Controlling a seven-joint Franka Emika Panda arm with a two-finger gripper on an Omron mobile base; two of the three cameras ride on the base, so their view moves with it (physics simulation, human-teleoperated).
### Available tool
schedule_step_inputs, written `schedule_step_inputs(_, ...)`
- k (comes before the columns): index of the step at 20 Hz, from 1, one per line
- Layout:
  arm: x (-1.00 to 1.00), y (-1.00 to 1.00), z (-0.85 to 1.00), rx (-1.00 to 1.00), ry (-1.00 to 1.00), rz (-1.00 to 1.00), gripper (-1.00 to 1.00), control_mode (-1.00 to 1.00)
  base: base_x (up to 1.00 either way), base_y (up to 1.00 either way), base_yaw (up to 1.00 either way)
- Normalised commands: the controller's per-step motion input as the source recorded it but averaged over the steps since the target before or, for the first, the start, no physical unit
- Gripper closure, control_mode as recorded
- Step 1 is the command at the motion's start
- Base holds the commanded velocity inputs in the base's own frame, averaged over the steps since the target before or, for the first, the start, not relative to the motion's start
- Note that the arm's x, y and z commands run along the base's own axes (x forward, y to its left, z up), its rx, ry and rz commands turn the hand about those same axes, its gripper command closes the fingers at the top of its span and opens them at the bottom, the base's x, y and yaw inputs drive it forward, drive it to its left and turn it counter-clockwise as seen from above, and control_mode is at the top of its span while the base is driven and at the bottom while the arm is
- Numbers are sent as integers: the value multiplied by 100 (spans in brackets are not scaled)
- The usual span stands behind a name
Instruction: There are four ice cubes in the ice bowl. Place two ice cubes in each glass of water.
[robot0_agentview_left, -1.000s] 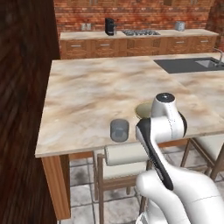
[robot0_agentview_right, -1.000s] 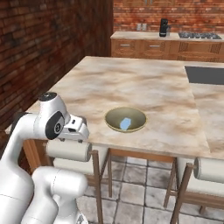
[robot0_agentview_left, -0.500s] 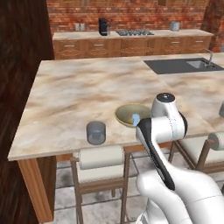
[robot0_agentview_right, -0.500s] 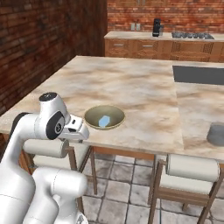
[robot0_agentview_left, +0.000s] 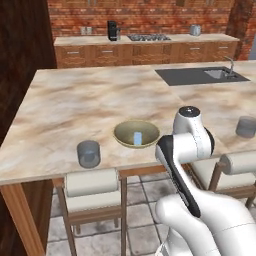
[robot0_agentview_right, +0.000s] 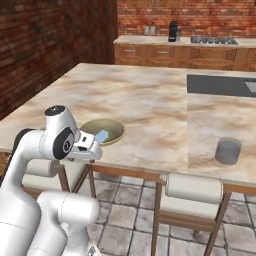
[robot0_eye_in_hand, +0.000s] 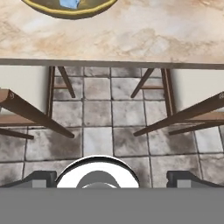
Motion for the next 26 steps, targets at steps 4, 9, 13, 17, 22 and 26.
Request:
schedule_step_inputs(4, 0, 0, 0, 0, 0, 0, -100, 100, 0, -47, 0)
schedule_step_inputs(9, 0, 0, 0, 0, 0, 0, -100, 100, 0, -52, 0)
schedule_step_inputs(13, 0, 0, 0, 0, 0, 0, -100, 100, 3, -49, 0)
schedule_step_inputs(17, 0, 0, 0, 0, 0, 0, -100, 100, 18, -42, 0)
schedule_step_inputs(22, 0, 0, 0, 0, 0, 0, -100, 100, 24, -25, 0)
schedule_step_inputs(26, 0, 0, 0, 0, 0, 0, -100, 100, 38, -27, 0)
